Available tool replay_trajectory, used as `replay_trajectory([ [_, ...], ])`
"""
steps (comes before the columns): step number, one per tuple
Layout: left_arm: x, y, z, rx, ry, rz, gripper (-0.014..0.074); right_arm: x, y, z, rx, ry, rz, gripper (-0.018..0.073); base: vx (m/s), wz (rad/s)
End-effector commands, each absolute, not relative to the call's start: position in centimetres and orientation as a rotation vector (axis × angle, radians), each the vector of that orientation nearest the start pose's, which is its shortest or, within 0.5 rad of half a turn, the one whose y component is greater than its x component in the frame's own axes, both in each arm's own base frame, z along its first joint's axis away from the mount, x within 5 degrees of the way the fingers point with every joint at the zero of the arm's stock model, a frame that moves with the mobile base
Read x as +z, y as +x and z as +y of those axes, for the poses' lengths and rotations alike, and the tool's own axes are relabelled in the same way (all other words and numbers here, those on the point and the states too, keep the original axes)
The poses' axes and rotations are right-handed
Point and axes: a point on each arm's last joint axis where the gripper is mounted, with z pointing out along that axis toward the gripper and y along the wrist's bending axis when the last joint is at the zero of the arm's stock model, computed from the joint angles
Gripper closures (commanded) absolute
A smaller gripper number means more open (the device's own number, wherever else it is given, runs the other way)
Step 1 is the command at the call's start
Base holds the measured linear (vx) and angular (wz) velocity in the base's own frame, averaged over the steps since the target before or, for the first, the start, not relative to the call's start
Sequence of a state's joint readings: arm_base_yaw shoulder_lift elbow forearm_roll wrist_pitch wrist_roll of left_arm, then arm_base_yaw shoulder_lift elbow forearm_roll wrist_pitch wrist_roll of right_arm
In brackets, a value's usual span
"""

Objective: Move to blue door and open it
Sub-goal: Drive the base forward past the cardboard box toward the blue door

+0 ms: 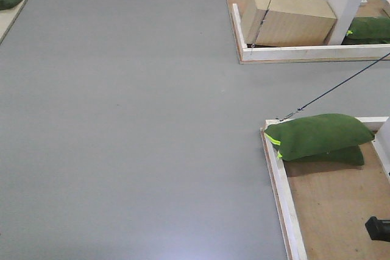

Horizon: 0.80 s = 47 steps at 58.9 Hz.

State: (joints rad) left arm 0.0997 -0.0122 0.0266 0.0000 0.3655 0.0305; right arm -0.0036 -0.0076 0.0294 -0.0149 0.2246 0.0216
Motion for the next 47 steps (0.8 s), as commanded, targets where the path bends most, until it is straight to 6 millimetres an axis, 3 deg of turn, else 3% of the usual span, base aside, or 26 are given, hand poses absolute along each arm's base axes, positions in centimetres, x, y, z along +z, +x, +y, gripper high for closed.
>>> replay_trajectory([
  [1,17.84,5.34,0.54,0.092,-0.065,1.773,0.0526,18.47,5.61,-0.05,-0.005,0.006,1.652,0.0557,0.01,-0.01],
  [47,17.85,5.34,0.54,0.093,-0.066,1.772,0.0526,18.47,5.6,-0.03,-0.003,0.004,1.651,0.0557,0.13,0.01],
])
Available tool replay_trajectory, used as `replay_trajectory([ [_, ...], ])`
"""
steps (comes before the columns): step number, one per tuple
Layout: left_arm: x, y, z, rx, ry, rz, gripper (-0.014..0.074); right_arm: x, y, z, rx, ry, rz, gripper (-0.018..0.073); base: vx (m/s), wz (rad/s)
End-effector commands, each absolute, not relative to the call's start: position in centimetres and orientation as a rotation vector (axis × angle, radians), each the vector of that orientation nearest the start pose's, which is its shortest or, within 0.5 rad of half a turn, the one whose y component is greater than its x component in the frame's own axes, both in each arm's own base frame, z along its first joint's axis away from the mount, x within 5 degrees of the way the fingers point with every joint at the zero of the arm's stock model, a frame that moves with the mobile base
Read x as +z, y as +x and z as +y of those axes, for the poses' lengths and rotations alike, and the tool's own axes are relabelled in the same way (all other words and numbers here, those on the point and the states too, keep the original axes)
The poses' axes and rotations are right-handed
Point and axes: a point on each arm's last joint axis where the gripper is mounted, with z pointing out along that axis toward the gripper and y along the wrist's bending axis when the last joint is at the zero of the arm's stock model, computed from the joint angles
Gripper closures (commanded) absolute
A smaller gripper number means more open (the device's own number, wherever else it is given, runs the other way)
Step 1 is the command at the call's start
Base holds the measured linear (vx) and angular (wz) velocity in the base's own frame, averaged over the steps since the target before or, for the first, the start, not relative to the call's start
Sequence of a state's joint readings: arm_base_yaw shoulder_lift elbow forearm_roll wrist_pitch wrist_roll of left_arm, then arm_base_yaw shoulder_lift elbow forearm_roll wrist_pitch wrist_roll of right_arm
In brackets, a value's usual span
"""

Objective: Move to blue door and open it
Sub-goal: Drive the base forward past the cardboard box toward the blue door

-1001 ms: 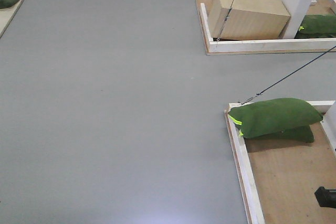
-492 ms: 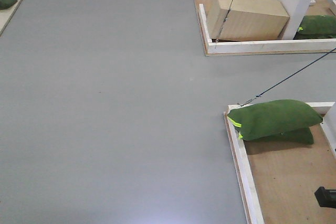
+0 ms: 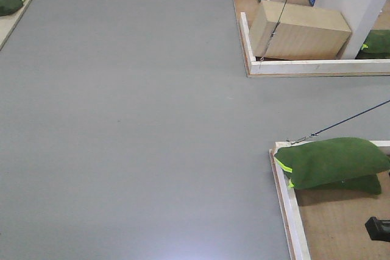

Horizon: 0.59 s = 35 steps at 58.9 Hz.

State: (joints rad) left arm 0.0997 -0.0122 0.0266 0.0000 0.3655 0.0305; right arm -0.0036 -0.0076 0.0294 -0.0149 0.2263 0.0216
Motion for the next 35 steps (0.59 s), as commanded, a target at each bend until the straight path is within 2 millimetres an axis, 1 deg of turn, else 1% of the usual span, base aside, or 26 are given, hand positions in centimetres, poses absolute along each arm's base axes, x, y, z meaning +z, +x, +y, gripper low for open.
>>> replay_trajectory([
  [1,17.85,5.34,0.54,0.093,-0.066,1.772,0.0526,18.47,5.6,-0.03,-0.003,0.004,1.651,0.0557,0.25,-0.06],
  [16,17.85,5.34,0.56,0.095,-0.068,1.772,0.0526,18.47,5.59,-0.03,-0.003,0.004,1.65,0.0557,0.31,-0.08],
  [35,17.85,5.34,0.56,0.095,-0.068,1.772,0.0526,18.5,5.59,-0.03,-0.003,0.004,1.649,0.0557,0.42,-0.02],
])
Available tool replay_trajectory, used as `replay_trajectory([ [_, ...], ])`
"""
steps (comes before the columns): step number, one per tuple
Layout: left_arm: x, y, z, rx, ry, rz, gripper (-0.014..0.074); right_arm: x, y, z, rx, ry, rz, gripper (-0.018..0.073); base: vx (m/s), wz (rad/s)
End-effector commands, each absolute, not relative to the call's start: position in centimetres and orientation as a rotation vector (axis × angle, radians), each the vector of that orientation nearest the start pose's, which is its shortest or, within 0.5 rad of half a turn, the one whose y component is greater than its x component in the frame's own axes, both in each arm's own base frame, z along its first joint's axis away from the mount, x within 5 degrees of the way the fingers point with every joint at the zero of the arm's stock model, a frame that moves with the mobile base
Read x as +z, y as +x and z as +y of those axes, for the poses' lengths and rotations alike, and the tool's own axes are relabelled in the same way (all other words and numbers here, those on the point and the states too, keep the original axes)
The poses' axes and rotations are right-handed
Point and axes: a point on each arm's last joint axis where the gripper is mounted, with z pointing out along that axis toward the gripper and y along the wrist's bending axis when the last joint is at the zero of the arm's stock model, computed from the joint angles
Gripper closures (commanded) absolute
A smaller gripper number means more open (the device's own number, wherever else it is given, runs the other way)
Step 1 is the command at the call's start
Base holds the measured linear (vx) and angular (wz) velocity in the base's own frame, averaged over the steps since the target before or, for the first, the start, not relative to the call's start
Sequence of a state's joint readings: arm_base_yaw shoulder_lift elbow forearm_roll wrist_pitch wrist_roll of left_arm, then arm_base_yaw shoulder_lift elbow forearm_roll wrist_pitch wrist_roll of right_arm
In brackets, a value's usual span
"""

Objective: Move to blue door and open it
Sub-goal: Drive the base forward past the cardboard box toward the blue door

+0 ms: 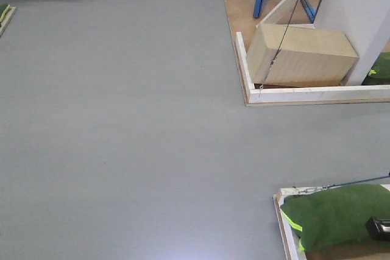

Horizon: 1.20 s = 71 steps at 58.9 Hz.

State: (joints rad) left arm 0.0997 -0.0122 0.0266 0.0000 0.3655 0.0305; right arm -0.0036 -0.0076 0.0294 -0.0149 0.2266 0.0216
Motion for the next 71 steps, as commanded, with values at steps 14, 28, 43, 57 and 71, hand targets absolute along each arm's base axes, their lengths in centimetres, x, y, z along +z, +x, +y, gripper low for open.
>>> replay_trajectory([
  [14,17.85,5.34,0.55,0.094,-0.067,1.772,0.0526,18.5,5.59,-0.06,-0.007,0.008,1.65,0.0557,0.49,0.03],
  [28,17.85,5.34,0.55,0.094,-0.067,1.772,0.0526,18.49,5.6,-0.05,-0.005,0.006,1.651,0.0557,0.51,0.01],
  [43,17.85,5.34,0.55,0.094,-0.067,1.772,0.0526,18.49,5.61,-0.05,-0.005,0.006,1.652,0.0557,0.51,0.01],
  [57,17.84,5.34,0.55,0.094,-0.067,1.773,0.0526,18.49,5.61,-0.05,-0.006,0.007,1.652,0.0557,0.5,-0.01],
  [71,17.84,5.34,0.55,0.094,-0.067,1.773,0.0526,18.49,5.61,-0.05,-0.006,0.007,1.652,0.0557,0.49,-0.01],
])
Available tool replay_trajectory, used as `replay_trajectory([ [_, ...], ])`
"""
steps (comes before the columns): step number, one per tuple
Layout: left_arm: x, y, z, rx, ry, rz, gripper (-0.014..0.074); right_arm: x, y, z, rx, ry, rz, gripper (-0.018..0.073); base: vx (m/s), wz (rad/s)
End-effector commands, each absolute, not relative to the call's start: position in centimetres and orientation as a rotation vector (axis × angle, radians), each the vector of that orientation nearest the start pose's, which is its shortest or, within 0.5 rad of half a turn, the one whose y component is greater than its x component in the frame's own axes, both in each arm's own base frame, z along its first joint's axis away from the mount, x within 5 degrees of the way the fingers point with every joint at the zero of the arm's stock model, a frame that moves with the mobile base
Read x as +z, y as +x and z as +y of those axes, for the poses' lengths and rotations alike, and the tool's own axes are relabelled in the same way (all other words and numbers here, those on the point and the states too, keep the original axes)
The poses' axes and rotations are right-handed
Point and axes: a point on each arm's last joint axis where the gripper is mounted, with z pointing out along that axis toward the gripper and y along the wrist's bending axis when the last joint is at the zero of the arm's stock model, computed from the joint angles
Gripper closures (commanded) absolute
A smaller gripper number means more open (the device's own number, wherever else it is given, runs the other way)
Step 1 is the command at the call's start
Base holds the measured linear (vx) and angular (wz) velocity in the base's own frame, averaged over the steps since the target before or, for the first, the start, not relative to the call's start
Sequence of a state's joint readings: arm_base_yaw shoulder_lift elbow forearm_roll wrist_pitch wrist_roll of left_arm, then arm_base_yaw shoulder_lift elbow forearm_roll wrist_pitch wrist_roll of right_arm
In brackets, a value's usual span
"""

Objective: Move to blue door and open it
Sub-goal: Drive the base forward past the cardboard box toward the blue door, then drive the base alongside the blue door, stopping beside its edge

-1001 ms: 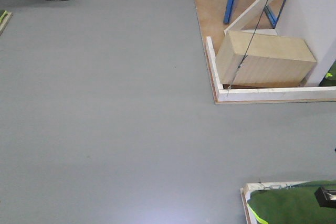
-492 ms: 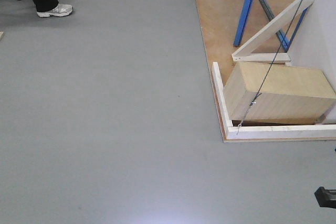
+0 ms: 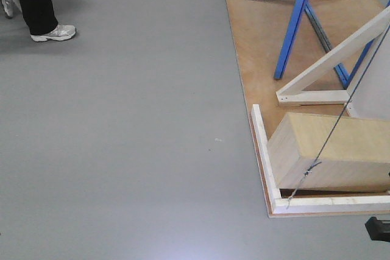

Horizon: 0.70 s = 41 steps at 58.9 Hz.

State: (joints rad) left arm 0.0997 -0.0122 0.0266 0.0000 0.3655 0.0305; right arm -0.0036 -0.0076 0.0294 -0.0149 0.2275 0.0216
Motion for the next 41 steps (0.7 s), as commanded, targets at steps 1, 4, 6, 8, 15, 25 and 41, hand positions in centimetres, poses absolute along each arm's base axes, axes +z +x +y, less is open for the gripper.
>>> replay_trajectory([
  [1,17.84,5.34,0.55,0.094,-0.067,1.773,0.0526,18.49,5.61,-0.05,-0.006,0.007,1.652,0.0557,0.48,-0.01],
  [4,17.84,5.34,0.55,0.094,-0.067,1.773,0.0526,18.49,5.61,-0.05,-0.005,0.006,1.652,0.0557,0.48,0.01],
  [6,17.84,5.34,0.55,0.094,-0.067,1.773,0.0526,18.49,5.61,-0.05,-0.005,0.006,1.652,0.0557,0.48,0.01],
  [8,17.84,5.34,0.55,0.094,-0.067,1.773,0.0526,18.49,5.61,-0.05,-0.005,0.006,1.652,0.0557,0.48,0.0],
  [15,17.85,5.34,0.55,0.094,-0.067,1.772,0.0526,18.49,5.61,-0.05,-0.005,0.006,1.652,0.0557,0.47,0.0],
  [25,17.84,5.34,0.55,0.094,-0.067,1.773,0.0526,18.5,5.61,-0.05,-0.005,0.006,1.651,0.0557,0.48,-0.01],
  [41,17.84,5.34,0.55,0.094,-0.067,1.773,0.0526,18.5,5.61,-0.05,-0.005,0.006,1.651,0.0557,0.47,-0.01],
])
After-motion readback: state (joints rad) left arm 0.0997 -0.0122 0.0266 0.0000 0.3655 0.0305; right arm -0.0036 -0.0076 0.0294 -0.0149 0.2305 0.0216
